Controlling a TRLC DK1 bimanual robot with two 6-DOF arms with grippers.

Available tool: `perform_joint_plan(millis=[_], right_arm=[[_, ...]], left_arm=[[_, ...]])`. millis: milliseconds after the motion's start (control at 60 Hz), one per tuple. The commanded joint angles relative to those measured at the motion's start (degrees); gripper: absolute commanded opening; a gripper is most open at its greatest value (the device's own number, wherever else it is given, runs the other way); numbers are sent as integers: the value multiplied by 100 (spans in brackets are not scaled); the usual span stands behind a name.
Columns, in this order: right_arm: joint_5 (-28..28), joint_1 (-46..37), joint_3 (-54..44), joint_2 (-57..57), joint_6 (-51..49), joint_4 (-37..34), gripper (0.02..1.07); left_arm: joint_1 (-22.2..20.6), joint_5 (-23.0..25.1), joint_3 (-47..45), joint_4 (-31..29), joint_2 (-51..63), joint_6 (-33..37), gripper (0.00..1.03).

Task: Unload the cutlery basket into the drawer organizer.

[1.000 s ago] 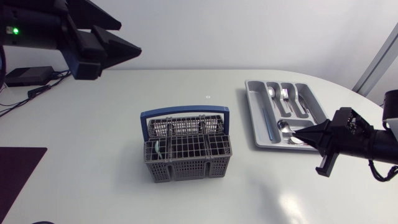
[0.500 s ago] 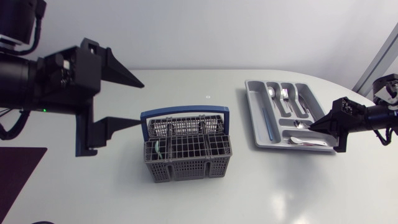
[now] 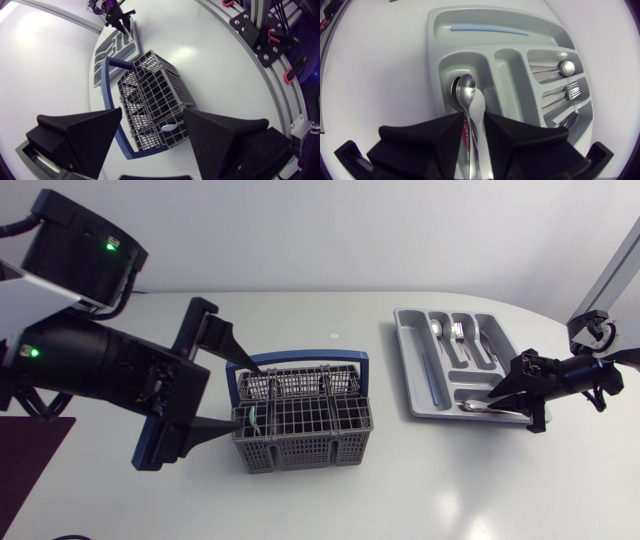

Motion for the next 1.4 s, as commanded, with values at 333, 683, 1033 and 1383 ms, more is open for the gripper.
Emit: perform_joint_plan(millis=[333, 683, 1033, 1383], right_arm=[[-317, 11, -760, -1140, 173, 224, 100], [-765, 292, -1947, -2344, 384, 233, 100], [-1003, 591, -2272, -3636, 586, -479, 100], [-1046, 819, -2509, -4207, 735, -716, 101]], left_arm=[[-413, -684, -142, -415, 384, 764, 85], [-387, -992, 95, -810, 331, 702, 82], [-483, -1413, -46, -494, 534, 2179, 77], [-686, -1897, 570, -898, 1210, 3014, 75]])
